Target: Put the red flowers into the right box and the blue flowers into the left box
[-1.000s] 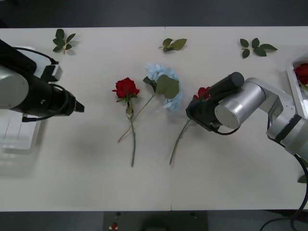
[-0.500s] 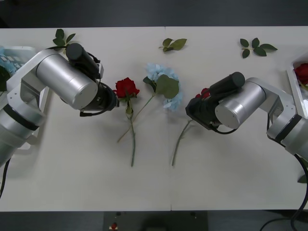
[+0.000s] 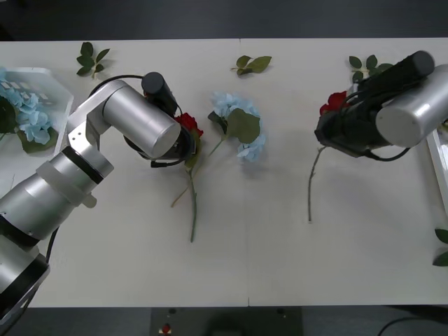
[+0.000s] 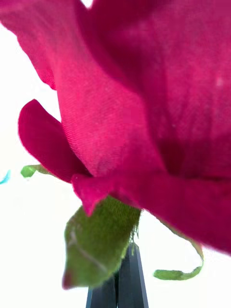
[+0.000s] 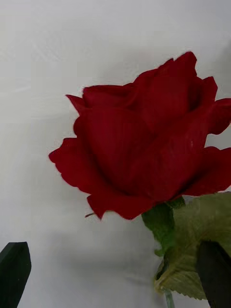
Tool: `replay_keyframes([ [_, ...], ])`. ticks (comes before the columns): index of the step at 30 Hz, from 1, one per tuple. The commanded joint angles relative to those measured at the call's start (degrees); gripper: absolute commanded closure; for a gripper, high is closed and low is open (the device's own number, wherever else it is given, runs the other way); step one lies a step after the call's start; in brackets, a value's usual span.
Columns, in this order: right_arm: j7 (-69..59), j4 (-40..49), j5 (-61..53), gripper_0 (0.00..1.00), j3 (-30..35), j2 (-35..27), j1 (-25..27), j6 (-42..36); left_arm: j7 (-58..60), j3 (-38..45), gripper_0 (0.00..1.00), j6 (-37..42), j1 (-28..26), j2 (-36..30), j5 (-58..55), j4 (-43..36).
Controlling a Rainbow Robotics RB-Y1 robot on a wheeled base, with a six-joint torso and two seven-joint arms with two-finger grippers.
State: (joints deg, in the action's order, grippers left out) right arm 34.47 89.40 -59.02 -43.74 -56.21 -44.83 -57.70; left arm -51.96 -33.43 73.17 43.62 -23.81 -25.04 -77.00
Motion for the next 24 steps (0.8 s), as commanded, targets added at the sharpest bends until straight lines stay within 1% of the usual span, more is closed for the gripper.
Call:
replay_keyframes([
  [1,7.8,4.5,-4.9,1.0,0.8,-8.8,-3.0,-0.9,-1.1,-3.2,0.0,-2.6,2.6,0.2,0.3,2.1],
  [2,9.9,5.4,-6.4,1.0,0.8,-11.5,-3.0,-0.9,-1.2,-3.6,0.0,-2.7,2.7,0.3,0.3,2.2],
  [5,15.0,6.4,-9.1,1.0,0.8,-16.7,-3.0,-0.9,-1.4,-4.4,0.0,-1.7,2.7,0.6,0.2,2.2],
  [9,22.2,6.1,-8.8,1.0,0.8,-21.2,-3.0,-1.1,-1.7,-5.6,0.0,-1.2,2.7,0.8,0.2,2.1],
  [15,32.2,2.6,-3.4,1.0,0.8,-23.9,-3.0,-1.7,-1.7,-7.6,0.0,-0.7,2.6,0.8,0.2,2.1],
  [24,44.9,-4.8,10.3,1.0,0.8,-24.1,-3.0,-1.2,-1.7,-9.8,0.0,0.5,2.6,0.9,0.2,2.1],
])
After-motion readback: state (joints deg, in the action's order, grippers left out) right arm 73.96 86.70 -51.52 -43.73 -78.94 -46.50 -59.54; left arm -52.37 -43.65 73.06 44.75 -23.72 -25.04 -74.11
